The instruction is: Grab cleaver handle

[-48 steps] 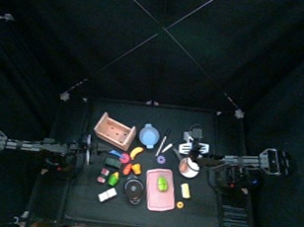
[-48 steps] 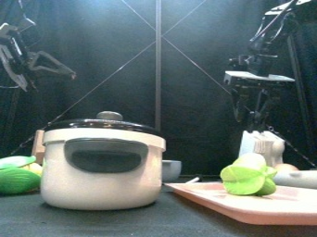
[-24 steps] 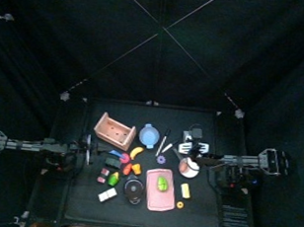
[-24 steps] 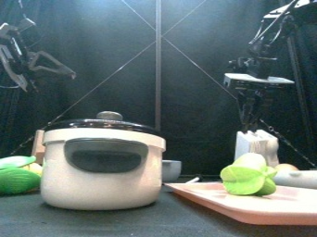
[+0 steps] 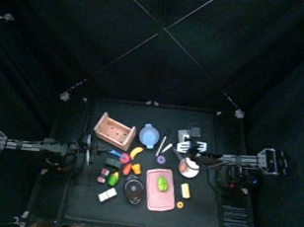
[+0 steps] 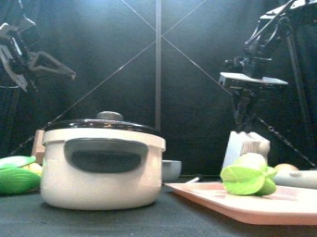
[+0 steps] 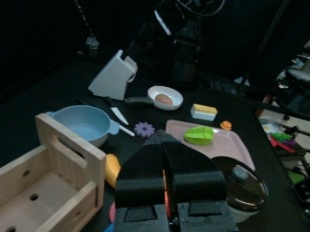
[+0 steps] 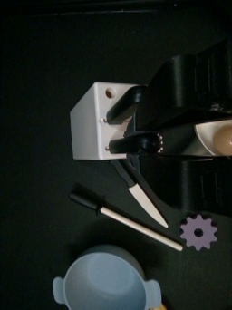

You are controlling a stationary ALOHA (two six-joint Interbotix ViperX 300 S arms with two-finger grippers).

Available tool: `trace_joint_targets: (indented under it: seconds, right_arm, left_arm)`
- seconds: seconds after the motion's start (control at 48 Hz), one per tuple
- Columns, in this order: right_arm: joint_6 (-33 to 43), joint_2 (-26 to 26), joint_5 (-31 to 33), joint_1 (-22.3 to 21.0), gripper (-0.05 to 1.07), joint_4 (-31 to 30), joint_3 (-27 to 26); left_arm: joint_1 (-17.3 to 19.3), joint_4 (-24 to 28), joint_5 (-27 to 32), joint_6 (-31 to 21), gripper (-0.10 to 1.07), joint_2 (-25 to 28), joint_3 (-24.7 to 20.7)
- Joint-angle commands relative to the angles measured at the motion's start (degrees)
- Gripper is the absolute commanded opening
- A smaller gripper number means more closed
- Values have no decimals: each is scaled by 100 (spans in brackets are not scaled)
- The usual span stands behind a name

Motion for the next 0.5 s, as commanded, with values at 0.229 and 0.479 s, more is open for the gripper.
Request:
trace_joint_targets:
  seconds: [0.229,0.479]
  right_arm:
    - [9,-44,-35,-9,50,-79,-167]
    - [9,-44,-44,0,50,-53,-176]
  left_arm:
    - [9,0,-26,0,-2,18,-70]
    - [9,0,-26,0,-2,18,-70]
